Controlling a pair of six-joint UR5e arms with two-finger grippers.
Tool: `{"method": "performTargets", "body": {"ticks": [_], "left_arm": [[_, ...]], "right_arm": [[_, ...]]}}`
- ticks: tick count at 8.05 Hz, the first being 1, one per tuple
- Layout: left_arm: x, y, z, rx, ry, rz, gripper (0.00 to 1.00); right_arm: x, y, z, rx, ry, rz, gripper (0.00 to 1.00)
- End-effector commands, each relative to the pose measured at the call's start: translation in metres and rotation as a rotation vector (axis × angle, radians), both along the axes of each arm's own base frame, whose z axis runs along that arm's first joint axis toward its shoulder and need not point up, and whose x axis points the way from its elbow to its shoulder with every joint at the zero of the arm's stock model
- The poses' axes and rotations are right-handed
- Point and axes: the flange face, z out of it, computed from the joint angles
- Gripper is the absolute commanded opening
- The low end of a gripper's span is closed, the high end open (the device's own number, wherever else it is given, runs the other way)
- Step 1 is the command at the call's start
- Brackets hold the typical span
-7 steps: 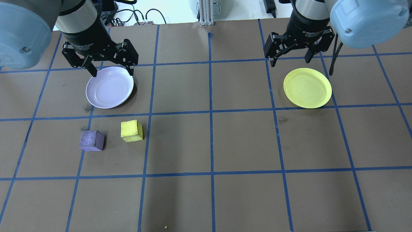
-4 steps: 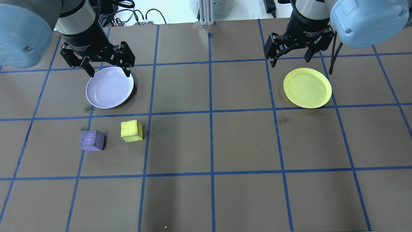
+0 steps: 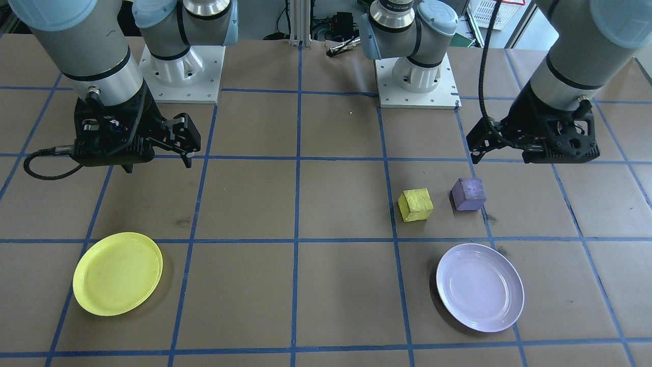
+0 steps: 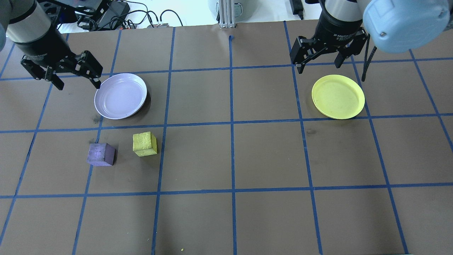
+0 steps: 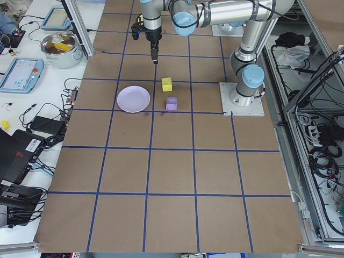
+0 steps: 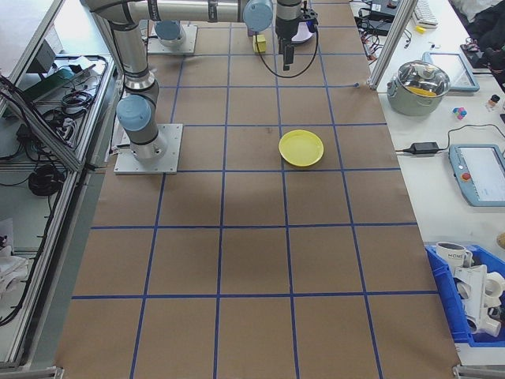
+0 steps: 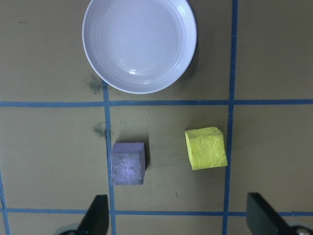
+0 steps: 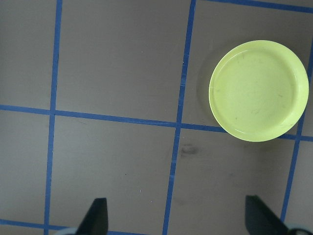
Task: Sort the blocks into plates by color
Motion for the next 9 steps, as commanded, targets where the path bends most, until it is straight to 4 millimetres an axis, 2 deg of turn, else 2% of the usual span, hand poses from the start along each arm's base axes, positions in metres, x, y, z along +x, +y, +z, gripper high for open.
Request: {"method": "performTargets", "body": {"ticks": [1, 2, 3, 4, 6, 8, 9], "left_arm": [[0.036, 0.013, -0.065, 0.070, 0.010, 0.014, 1.00], [0.042, 0.016, -0.112, 0.090, -0.036, 0.015, 1.00], [0.053, 0.012, -0.150, 0.084, -0.137, 0.005, 1.00], [0.060, 0.010, -0.169, 0.115, -0.142, 0.005, 1.00], [0.084, 0.016, -0.185, 0.160, -0.110, -0.031, 1.00], [0.081, 0.028, -0.205, 0.184, -0.048, -0.023, 1.00], [0.076, 0.028, -0.208, 0.173, 0.006, -0.014, 1.00]], "right_arm": [[0.000, 0.000, 0.000, 0.000, 0.000, -0.001, 1.00], [0.000, 0.000, 0.000, 0.000, 0.000, -0.001, 1.00], [0.000, 0.000, 0.000, 0.000, 0.000, -0.001, 1.00], [0.000, 0.000, 0.000, 0.000, 0.000, -0.001, 1.00], [0.000, 0.000, 0.000, 0.000, 0.000, -0.001, 1.00], [0.000, 0.000, 0.000, 0.001, 0.000, -0.001, 1.00], [0.000, 0.000, 0.000, 0.001, 0.000, -0.001, 1.00]]}}
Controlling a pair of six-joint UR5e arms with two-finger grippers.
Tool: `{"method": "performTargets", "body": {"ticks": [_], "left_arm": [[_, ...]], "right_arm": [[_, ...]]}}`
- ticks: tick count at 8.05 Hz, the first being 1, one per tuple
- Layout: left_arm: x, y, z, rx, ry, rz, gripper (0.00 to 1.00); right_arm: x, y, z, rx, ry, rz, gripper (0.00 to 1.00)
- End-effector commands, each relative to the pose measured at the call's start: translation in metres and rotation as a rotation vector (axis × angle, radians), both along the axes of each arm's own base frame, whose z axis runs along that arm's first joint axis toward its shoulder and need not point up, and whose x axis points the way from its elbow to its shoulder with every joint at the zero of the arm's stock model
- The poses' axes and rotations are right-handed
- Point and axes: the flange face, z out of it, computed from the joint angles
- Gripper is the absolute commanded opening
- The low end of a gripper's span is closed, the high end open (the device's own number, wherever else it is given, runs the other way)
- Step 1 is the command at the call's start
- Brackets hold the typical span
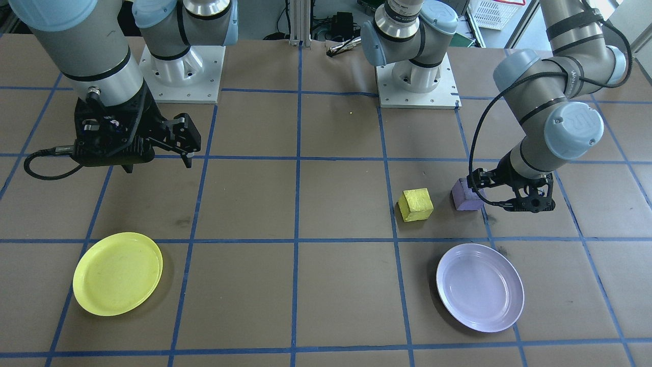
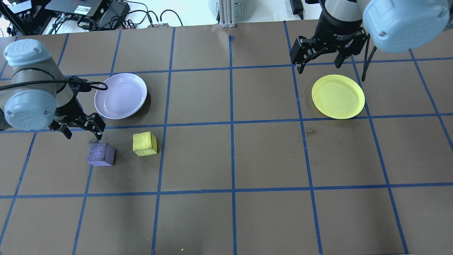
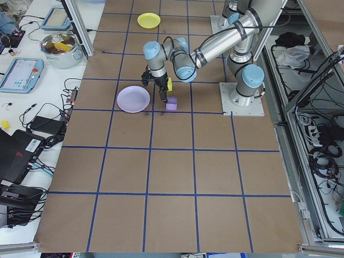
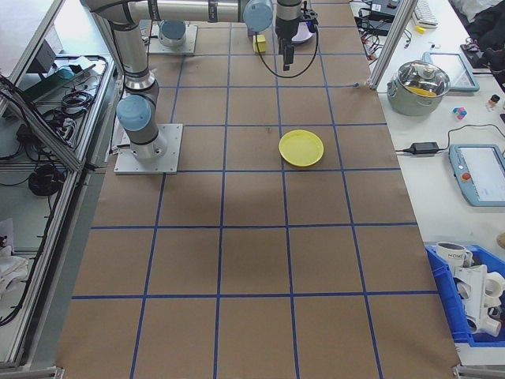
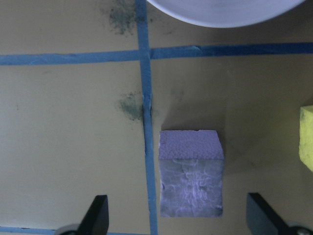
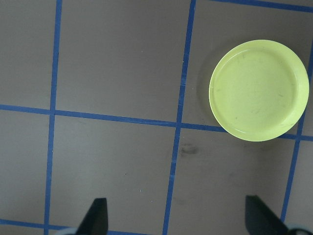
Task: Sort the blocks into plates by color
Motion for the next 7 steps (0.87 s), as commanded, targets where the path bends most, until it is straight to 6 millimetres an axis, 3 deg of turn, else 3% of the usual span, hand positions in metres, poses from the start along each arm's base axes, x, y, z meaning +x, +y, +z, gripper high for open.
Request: {"method": "performTargets", "body": {"ticks": [1, 4, 7], "left_arm": [[-0.009, 0.006, -0.015, 0.000, 0.101, 0.015, 1.00], [-0.010, 0.014, -0.037, 0.033, 0.108, 0.018, 1.00], [0.038, 0.018, -0.063, 0.077, 0.144, 0.067, 1.00]], "right_arm": [[0.000, 0.000, 0.000, 0.000, 0.000, 0.000, 1.00], [0.000, -0.002, 0.001, -0.014, -0.002, 0.000, 1.00], [0.000, -0.003, 0.002, -0.025, -0.001, 0.000, 1.00]]}}
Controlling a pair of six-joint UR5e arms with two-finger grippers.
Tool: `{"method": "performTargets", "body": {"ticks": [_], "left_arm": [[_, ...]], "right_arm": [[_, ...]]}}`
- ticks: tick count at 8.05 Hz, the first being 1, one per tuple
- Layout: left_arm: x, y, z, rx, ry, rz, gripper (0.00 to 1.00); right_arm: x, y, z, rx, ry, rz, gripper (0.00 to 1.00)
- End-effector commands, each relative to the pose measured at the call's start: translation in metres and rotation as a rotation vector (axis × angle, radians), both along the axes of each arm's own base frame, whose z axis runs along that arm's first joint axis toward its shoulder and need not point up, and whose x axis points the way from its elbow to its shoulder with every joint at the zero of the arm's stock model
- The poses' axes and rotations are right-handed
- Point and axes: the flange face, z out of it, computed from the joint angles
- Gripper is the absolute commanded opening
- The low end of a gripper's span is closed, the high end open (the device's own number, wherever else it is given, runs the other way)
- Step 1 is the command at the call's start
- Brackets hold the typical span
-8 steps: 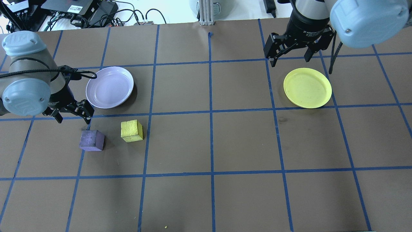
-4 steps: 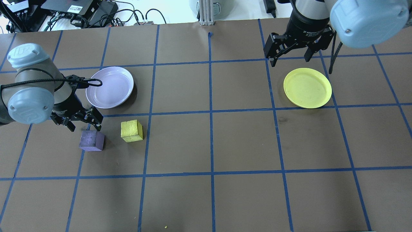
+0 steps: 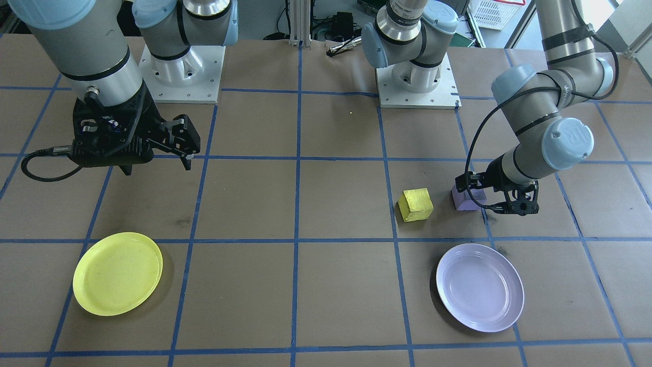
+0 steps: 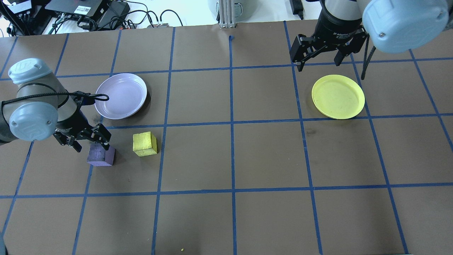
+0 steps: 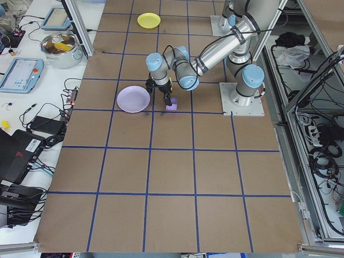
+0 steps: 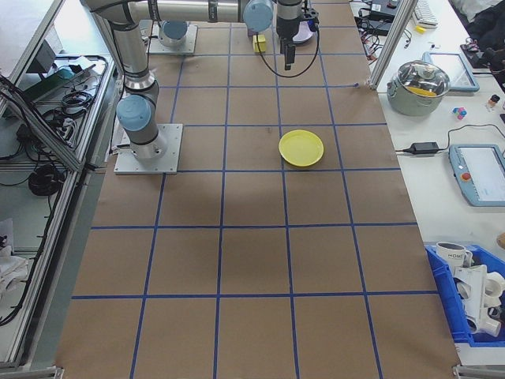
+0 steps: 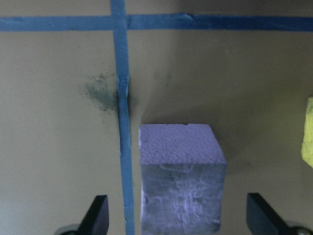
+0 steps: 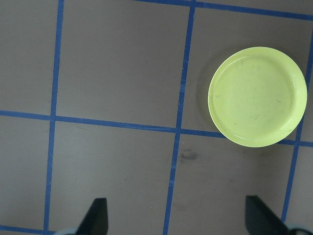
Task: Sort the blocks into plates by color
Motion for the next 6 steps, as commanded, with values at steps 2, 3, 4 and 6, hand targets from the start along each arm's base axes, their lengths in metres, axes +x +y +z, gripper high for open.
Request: {"method": "performTargets", "body": {"ticks": [2, 3, 4, 6], "left_arm": [[0.020, 0.002, -0.016, 0.028, 0.034, 0.000, 1.00], [0.018, 0.003, -0.011, 0.031, 0.013, 0.050, 1.00], [0.016, 0.004, -0.008, 0.044, 0.020, 0.047, 1.00], [0.015, 0.007, -0.016, 0.067, 0.037, 0.046, 1.00]], "right_arm": [[0.000, 0.000, 0.000, 0.000, 0.000, -0.001, 1.00], [0.000, 0.000, 0.000, 0.000, 0.000, -0.001, 1.00], [0.000, 0.000, 0.000, 0.000, 0.000, -0.001, 1.00], [0.000, 0.000, 0.000, -0.003, -0.001, -0.002, 1.00]]}}
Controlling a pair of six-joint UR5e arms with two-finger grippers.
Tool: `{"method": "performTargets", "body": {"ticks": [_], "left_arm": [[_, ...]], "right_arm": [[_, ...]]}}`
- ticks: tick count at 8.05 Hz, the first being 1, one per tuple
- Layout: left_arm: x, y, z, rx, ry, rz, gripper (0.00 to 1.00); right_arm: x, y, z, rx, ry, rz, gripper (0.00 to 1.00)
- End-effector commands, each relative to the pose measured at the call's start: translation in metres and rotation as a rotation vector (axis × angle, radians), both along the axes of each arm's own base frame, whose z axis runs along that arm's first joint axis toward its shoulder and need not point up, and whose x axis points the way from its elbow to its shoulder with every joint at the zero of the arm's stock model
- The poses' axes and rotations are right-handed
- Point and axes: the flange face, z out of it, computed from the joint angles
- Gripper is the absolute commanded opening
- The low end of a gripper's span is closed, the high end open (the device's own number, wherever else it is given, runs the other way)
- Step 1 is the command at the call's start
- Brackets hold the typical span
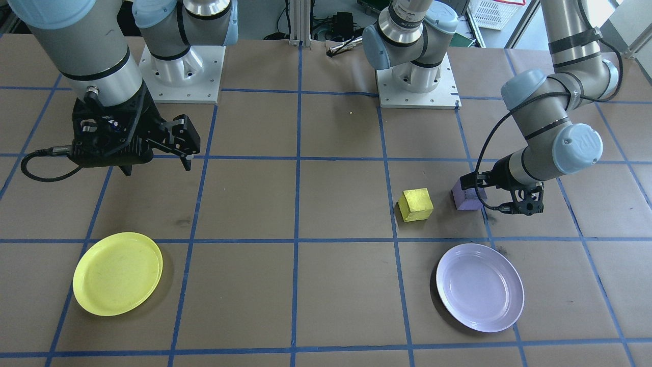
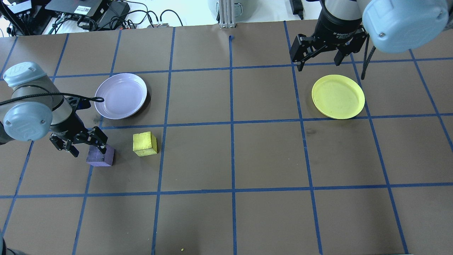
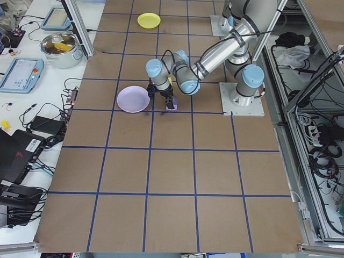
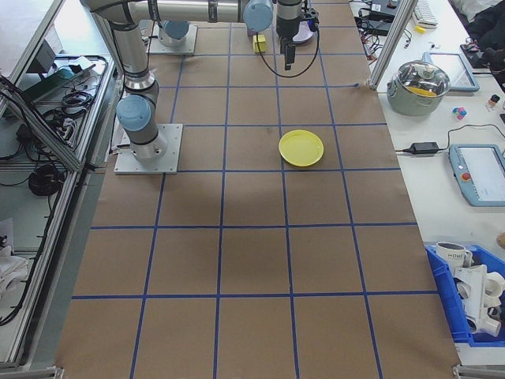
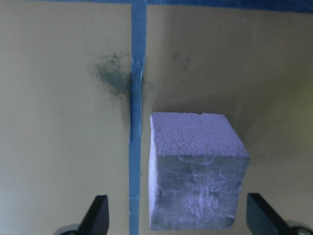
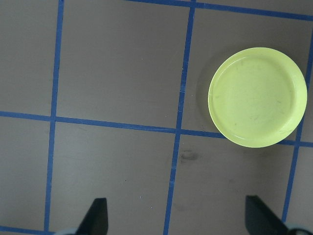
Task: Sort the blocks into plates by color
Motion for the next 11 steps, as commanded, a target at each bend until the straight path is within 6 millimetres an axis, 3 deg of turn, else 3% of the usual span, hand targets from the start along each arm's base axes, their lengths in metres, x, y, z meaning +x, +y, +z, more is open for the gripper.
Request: {"method": "performTargets", "body": {"ticks": [1, 2, 3, 4, 5, 6, 8, 9, 11], "left_arm": [[0.000, 0.001, -0.013, 0.027, 0.024, 0.001, 1.00], [-0.001, 0.000, -0.019, 0.030, 0.037, 0.003, 1.00], [0.000, 0.000, -0.021, 0.029, 0.038, -0.001, 0.83], [-0.001, 0.000, -0.019, 0.028, 0.037, -0.024, 0.34], [-0.001, -0.001, -0.020, 0.027, 0.044, -0.028, 0.08], [-0.002, -0.001, -0.020, 0.025, 0.048, -0.027, 0.01], [0.000, -0.001, -0.015, 0.046, 0.026, -0.039, 0.00], [-0.001, 0.009, -0.007, 0.130, 0.020, -0.058, 0.00], [0.013, -0.035, 0.052, 0.096, 0.007, -0.068, 0.00]], "right_arm": [[0.000, 0.000, 0.000, 0.000, -0.001, 0.000, 1.00], [0.000, 0.000, 0.000, -0.001, -0.001, -0.002, 1.00], [0.000, 0.000, 0.000, -0.001, -0.001, -0.002, 1.00], [0.000, 0.000, 0.000, 0.000, -0.001, 0.000, 1.00], [0.000, 0.000, 0.000, -0.001, -0.001, -0.002, 1.00], [0.000, 0.000, 0.000, -0.002, 0.001, 0.000, 1.00], [0.000, 0.000, 0.000, 0.001, 0.001, 0.000, 1.00], [0.000, 0.000, -0.001, 0.005, 0.001, 0.000, 1.00], [0.001, 0.000, -0.001, 0.000, -0.001, 0.000, 1.00]]}}
